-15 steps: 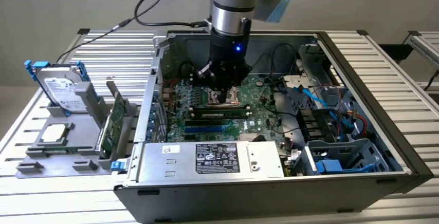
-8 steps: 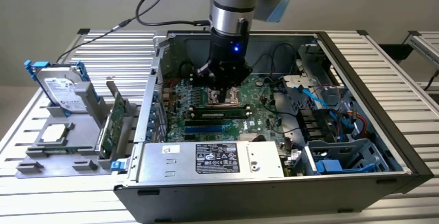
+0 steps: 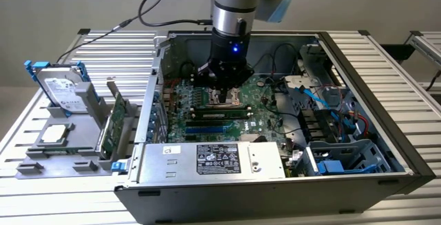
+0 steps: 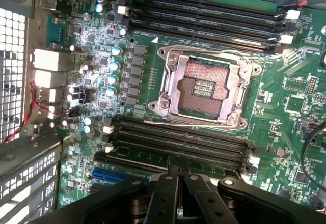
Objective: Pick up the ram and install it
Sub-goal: 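Press down the ram until it locks into place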
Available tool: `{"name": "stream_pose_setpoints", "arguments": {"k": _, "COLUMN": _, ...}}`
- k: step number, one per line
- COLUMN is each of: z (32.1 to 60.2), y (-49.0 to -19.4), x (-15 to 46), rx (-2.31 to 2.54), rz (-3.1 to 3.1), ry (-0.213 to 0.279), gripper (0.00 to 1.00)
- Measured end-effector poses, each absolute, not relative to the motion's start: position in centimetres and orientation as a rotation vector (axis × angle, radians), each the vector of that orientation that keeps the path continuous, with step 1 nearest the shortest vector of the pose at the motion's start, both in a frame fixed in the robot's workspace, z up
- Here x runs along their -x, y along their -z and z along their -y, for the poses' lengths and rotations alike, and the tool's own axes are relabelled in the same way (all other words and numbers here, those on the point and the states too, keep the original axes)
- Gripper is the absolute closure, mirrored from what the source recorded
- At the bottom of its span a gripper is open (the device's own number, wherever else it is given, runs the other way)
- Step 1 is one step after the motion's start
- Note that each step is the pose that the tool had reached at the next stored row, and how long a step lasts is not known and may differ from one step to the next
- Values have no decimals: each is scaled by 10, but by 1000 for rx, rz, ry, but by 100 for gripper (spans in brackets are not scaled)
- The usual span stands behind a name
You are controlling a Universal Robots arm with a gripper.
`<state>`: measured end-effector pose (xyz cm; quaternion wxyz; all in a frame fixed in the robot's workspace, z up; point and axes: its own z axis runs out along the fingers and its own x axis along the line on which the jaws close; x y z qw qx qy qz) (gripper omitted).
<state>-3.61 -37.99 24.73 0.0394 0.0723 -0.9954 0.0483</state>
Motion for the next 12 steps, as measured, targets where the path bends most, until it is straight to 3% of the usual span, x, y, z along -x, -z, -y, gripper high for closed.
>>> {"name": "stream_pose_setpoints", "arguments": {"k": 12, "z": 380, "y": -247, "x": 36, "rx": -69, "rz": 3103, "ry": -151, "gripper": 89}}
